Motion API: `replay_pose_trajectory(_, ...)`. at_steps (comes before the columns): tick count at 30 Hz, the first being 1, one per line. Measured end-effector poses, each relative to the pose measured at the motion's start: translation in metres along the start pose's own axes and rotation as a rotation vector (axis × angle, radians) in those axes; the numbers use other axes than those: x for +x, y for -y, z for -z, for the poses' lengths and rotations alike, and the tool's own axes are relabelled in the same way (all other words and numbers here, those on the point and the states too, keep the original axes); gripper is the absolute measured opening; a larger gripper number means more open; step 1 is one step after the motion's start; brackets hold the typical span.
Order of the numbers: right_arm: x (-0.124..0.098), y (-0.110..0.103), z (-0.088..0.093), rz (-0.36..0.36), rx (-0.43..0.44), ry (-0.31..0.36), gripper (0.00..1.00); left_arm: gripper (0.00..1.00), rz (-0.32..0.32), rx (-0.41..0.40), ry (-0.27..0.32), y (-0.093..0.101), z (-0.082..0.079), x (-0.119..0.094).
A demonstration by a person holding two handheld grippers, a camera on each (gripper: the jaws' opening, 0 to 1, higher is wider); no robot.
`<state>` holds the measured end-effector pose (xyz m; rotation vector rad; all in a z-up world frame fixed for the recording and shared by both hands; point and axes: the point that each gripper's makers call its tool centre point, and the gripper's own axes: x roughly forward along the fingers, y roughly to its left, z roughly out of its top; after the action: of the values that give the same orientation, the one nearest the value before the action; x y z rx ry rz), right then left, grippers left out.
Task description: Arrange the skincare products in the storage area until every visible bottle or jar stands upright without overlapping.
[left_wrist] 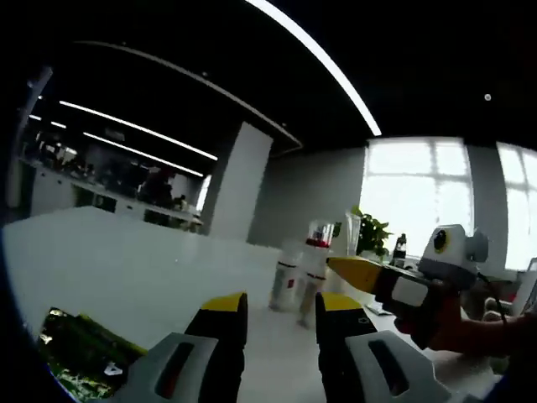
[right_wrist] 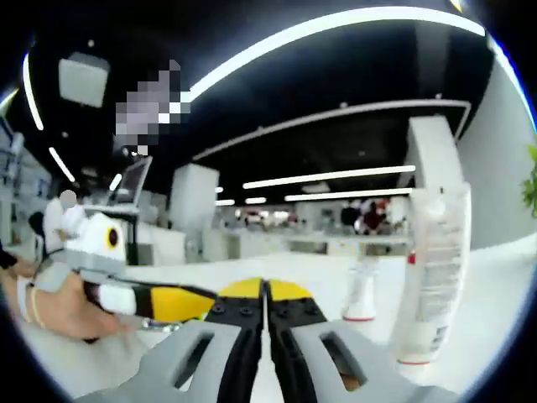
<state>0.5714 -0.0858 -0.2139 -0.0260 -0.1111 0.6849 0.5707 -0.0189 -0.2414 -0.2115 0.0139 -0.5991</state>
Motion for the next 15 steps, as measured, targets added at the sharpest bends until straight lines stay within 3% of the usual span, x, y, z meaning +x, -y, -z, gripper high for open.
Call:
replay_pose_trajectory(4,0.005,-0.009,0.016,-0.033,0.010,-0.073,0.00,0.18,-0.087,0.059,0.046,-0.011,-0.011,-0.007)
replay_pose_trajectory(8,0.007,-0.016,0.021,-0.077,0.029,-0.090,0.00,0.13,-0.140,0.048,0.061,-0.021,-0.015,-0.014)
replay_pose_trajectory(10,0.007,-0.020,0.024,-0.095,0.045,-0.106,0.00,0.06,-0.203,0.043,0.084,-0.030,-0.020,-0.022)
replay_pose_trajectory(12,0.007,-0.024,0.028,-0.122,0.075,-0.137,0.00,0.00,-0.300,0.073,0.158,-0.043,-0.038,-0.036)
replay_pose_trajectory(13,0.007,-0.023,0.028,-0.116,0.078,-0.137,0.00,0.00,-0.317,0.087,0.219,-0.044,-0.050,-0.046)
replay_pose_trajectory(15,0.007,-0.024,0.028,-0.126,0.089,-0.140,0.00,0.00,-0.336,0.081,0.275,-0.047,-0.063,-0.059)
